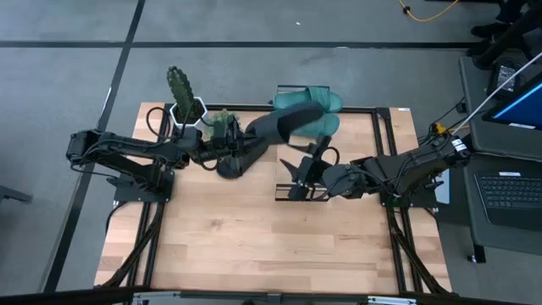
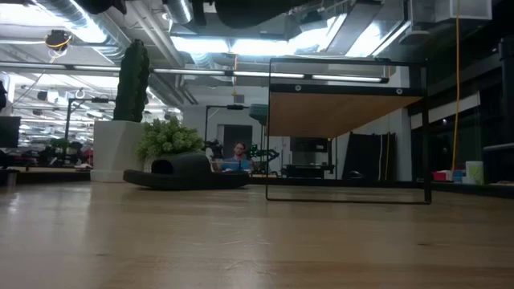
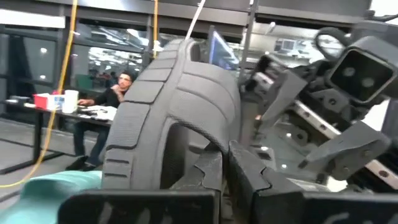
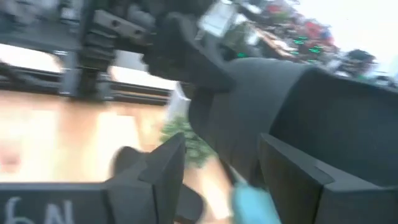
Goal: Pick and place slides into the shelf
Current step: Put the bottom black slide on the shelf
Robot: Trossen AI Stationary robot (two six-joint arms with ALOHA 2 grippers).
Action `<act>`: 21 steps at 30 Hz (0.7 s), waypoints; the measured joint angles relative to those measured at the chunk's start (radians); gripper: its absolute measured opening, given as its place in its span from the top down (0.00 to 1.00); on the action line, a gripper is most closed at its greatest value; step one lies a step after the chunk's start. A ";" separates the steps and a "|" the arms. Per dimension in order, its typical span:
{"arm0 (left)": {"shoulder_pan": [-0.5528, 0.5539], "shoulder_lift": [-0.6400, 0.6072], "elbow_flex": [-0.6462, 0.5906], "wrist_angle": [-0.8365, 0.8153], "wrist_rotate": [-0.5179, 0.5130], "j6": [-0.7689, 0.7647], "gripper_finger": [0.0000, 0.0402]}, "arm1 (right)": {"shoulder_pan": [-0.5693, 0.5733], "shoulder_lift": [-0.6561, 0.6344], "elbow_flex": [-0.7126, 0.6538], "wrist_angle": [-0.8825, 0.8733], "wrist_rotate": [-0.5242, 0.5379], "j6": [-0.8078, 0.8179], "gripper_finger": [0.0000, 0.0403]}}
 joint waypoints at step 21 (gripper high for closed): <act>0.165 0.000 0.000 -0.024 0.195 -0.055 1.00 | -0.039 -0.182 0.000 -0.331 -0.211 0.177 0.98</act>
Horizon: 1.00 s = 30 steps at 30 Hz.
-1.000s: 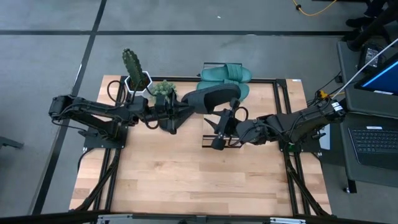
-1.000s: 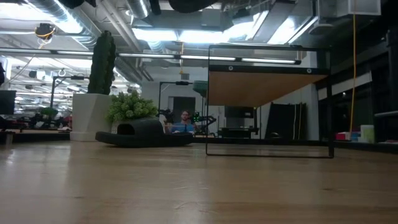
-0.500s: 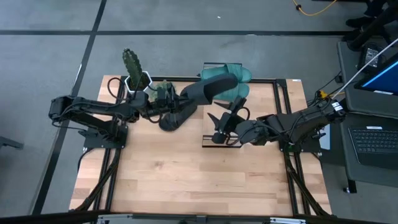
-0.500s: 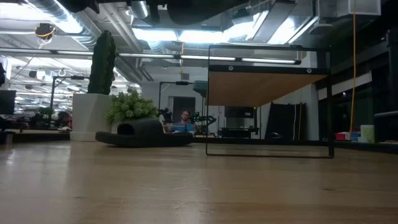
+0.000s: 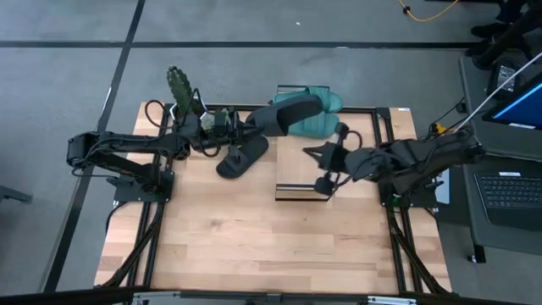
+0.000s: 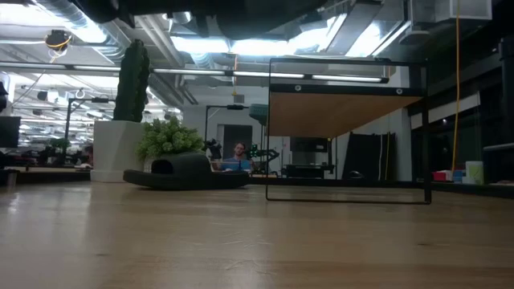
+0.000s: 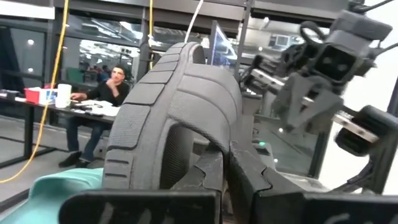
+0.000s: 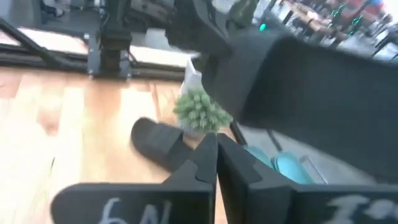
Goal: Pick and place slides into the shelf
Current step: Put the bottom black slide on the shelf
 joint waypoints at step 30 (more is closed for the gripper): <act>0.019 0.046 0.178 -0.403 0.160 -0.219 1.00 | 0.137 -0.378 -0.848 0.644 0.033 -0.005 1.00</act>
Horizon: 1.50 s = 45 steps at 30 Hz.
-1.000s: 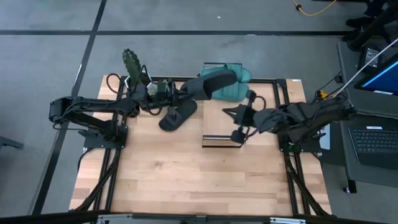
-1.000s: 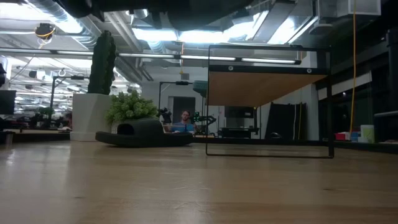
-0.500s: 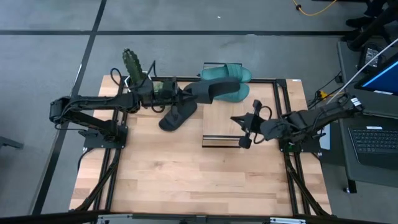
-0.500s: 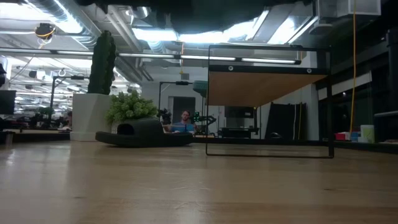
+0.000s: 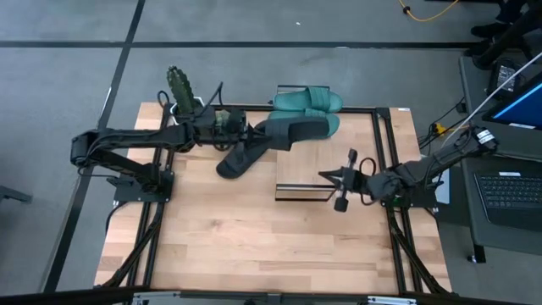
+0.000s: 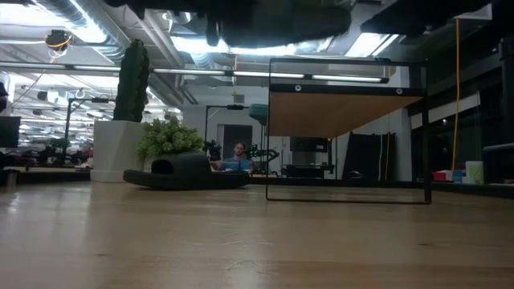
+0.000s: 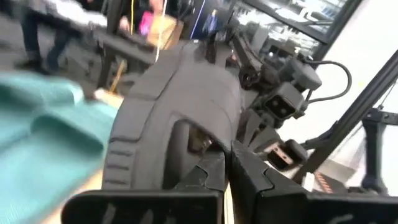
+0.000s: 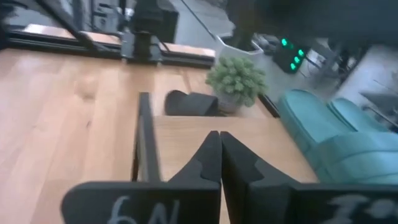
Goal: Pick and place slides into the shelf
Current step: Put the bottom black slide on the shelf
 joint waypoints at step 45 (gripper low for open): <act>0.047 0.311 -0.001 0.150 0.141 -0.408 0.97 | 0.065 -0.017 -0.122 0.107 -0.001 -0.013 0.99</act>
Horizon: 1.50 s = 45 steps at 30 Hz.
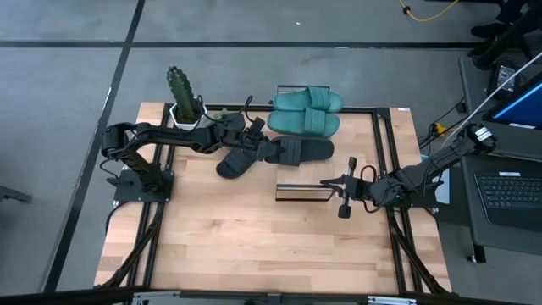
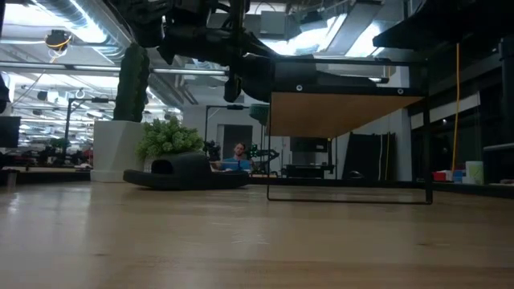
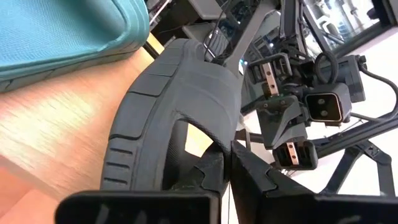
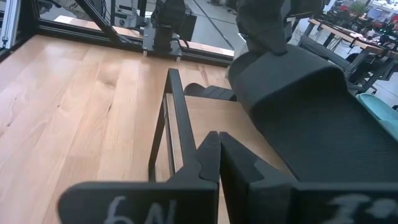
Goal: Pick and place slides into the shelf
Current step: Put the bottom black slide on the shelf
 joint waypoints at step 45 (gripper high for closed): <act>0.048 -0.001 0.000 -0.025 -0.083 0.058 0.68 | 0.000 0.000 0.000 -0.005 0.000 -0.022 0.98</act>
